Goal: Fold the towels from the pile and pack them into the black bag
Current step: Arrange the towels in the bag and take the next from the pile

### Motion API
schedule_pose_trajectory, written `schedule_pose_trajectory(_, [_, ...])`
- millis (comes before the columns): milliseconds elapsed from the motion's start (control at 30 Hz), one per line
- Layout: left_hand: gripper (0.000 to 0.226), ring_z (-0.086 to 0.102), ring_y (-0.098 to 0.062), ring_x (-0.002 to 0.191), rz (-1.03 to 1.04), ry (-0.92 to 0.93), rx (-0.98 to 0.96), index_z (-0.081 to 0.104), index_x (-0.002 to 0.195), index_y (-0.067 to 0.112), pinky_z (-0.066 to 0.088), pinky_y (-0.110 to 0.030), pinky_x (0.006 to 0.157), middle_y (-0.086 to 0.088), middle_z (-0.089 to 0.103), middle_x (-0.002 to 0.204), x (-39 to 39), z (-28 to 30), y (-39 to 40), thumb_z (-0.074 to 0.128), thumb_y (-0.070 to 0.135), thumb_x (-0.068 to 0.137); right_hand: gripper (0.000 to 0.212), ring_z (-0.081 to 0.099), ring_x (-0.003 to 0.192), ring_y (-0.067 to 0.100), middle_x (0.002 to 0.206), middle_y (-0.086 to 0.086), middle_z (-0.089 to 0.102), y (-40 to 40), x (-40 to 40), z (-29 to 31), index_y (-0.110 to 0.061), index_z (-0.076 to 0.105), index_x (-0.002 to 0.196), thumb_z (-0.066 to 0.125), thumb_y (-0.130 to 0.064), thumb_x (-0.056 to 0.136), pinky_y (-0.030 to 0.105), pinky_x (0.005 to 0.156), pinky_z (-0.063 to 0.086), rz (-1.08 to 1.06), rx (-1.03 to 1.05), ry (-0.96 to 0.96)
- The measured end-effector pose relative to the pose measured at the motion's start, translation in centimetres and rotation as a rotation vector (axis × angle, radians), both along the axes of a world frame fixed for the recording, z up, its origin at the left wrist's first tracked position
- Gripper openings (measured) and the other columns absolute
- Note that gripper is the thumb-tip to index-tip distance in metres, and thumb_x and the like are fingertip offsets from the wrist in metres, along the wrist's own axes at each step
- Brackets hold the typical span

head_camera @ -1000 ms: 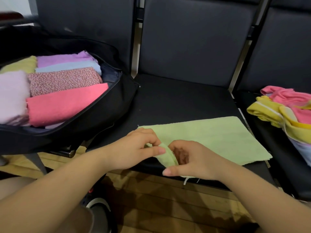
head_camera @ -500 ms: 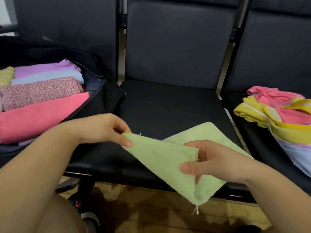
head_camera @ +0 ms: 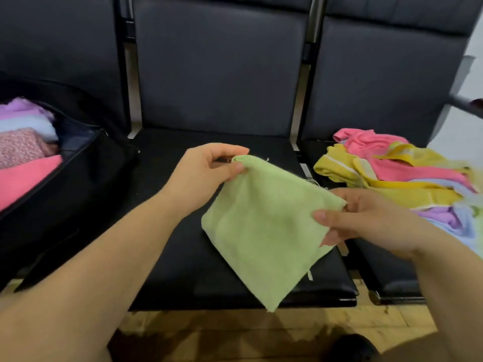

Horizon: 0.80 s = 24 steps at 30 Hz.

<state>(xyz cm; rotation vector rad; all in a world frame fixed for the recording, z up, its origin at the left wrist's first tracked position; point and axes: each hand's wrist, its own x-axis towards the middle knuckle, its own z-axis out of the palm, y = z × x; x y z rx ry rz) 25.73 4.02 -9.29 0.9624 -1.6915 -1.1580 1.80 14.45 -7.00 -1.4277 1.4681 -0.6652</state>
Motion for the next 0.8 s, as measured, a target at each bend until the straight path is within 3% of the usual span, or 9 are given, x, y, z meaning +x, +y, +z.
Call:
schedule_pose_trajectory(67, [0.049,0.055,0.008,0.110,-0.130,-0.152,0.038,0.051,0.130,0.039,0.046,-0.011,0.090,0.019,0.056,0.127,-1.2,-1.1,0.0,0.065,0.015,0.090,0.019,0.071,0.070,0.015,0.079,0.003,0.075,-0.7,-1.4,-1.4,-0.011,0.063,0.100,0.067,-0.021,0.084,0.029,0.071,0.057,-0.107,0.069,0.152])
schedule_pose_trajectory(133, [0.064,0.042,0.005,0.121,-0.208,-0.365,0.089,0.033,0.143,0.042,0.040,-0.014,0.097,0.020,0.038,0.139,-1.8,-2.7,0.0,0.063,0.021,0.091,0.020,0.065,0.063,0.013,0.076,0.006,0.071,-1.4,-2.9,-3.2,-0.007,0.060,0.102,0.065,-0.021,0.089,0.027,0.062,0.051,-0.176,0.153,0.381])
schedule_pose_trajectory(233, [0.058,0.037,-0.008,0.132,-0.147,-0.679,0.022,0.036,0.142,0.035,0.034,-0.024,0.107,0.013,0.030,0.147,-1.2,-5.2,-0.1,0.062,0.030,0.091,0.031,0.058,0.064,0.014,0.085,0.007,0.065,-1.8,-3.5,-4.4,-0.010,0.052,0.108,0.067,-0.028,0.088,0.024,0.054,0.050,-0.302,0.193,0.551])
schedule_pose_trajectory(333, [0.040,0.044,-0.010,0.122,-0.133,-0.823,0.022,0.049,0.128,0.036,0.038,-0.026,0.101,0.010,0.039,0.135,-0.2,-6.1,-0.2,0.061,0.034,0.090,0.038,0.055,0.056,0.015,0.077,0.009,0.063,-2.0,-2.7,-4.8,-0.015,0.042,0.116,0.067,-0.021,0.088,0.025,0.053,0.052,-0.374,0.233,0.407])
schedule_pose_trajectory(400, [0.033,0.048,-0.009,0.110,-0.157,-0.872,0.054,0.054,0.122,0.036,0.041,-0.023,0.092,0.009,0.046,0.123,0.2,-5.8,0.0,0.062,0.037,0.090,0.038,0.060,0.056,0.015,0.077,0.009,0.067,-2.2,-2.1,-5.6,-0.013,0.043,0.119,0.066,-0.015,0.088,0.026,0.055,0.055,-0.345,0.196,0.443])
schedule_pose_trajectory(500, [0.030,0.058,-0.007,0.086,-0.301,-0.855,0.211,0.056,0.116,0.032,0.048,-0.020,0.070,0.005,0.058,0.107,1.2,-4.4,0.9,0.063,0.040,0.088,0.045,0.067,0.083,0.017,0.098,0.004,0.069,-2.5,-1.7,-6.3,-0.014,0.048,0.127,0.067,-0.013,0.086,0.031,0.081,0.055,-0.352,0.003,0.471])
schedule_pose_trajectory(567, [0.033,0.060,-0.005,0.077,-0.410,-0.886,0.260,0.055,0.119,0.034,0.049,-0.018,0.065,0.006,0.059,0.102,2.2,-3.6,1.8,0.061,0.044,0.089,0.048,0.059,0.099,0.012,0.116,-0.001,0.062,-2.3,-1.3,-6.1,-0.018,0.046,0.132,0.066,-0.016,0.088,0.028,0.092,0.048,-0.300,-0.074,0.474])
schedule_pose_trajectory(667, [0.037,0.049,0.000,0.094,-0.378,-1.013,-0.009,0.055,0.119,0.045,0.040,-0.015,0.077,0.019,0.044,0.107,3.4,-3.4,2.9,0.060,0.055,0.084,0.041,0.053,0.103,0.003,0.112,-0.015,0.055,-1.1,0.0,-6.1,-0.028,0.051,0.126,0.066,-0.026,0.088,0.024,0.093,0.046,-0.190,-0.208,0.535])
schedule_pose_trajectory(800, [0.033,0.037,0.008,0.108,-0.376,-0.917,-0.325,0.059,0.111,0.049,0.032,-0.011,0.090,0.029,0.039,0.111,3.4,-4.4,4.6,0.060,0.060,0.080,0.023,0.055,0.098,-0.004,0.101,-0.022,0.062,1.2,1.9,-5.8,-0.037,0.065,0.099,0.074,-0.042,0.078,0.019,0.090,0.046,-0.006,-0.265,0.486])
